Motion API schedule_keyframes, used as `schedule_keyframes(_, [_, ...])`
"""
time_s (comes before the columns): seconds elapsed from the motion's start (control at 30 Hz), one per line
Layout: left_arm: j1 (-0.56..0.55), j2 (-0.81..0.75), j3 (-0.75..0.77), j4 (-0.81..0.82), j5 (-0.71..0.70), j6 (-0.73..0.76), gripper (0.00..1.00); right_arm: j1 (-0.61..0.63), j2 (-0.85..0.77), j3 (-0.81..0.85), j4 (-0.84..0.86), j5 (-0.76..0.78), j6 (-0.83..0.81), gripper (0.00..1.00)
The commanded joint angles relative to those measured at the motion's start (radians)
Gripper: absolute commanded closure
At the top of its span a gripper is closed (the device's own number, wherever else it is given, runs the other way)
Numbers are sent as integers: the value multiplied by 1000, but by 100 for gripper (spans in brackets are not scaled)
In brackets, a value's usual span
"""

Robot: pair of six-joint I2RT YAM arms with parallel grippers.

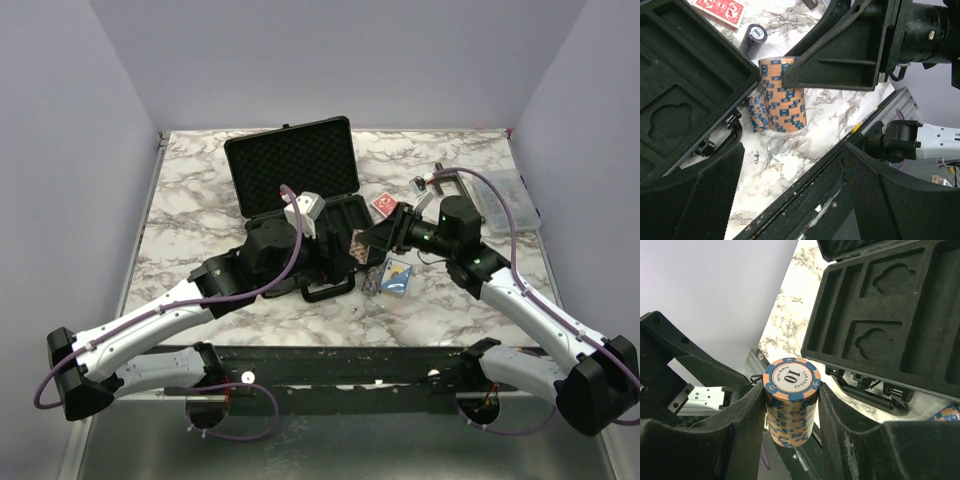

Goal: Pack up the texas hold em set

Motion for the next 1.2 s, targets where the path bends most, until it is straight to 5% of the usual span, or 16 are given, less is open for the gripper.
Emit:
schedule_keyframes(0.0, [-4, 52, 57, 37, 38, 28, 20, 11, -3, 53, 87, -63, 5, 99])
schedule_keyframes(0.77, [2, 189, 122, 51, 32, 94, 34, 22, -6, 71, 125, -165, 48, 99])
schedule_keyframes(1.17, [2, 209, 126, 52, 7, 89, 51, 22, -5, 56, 152, -173, 72, 99])
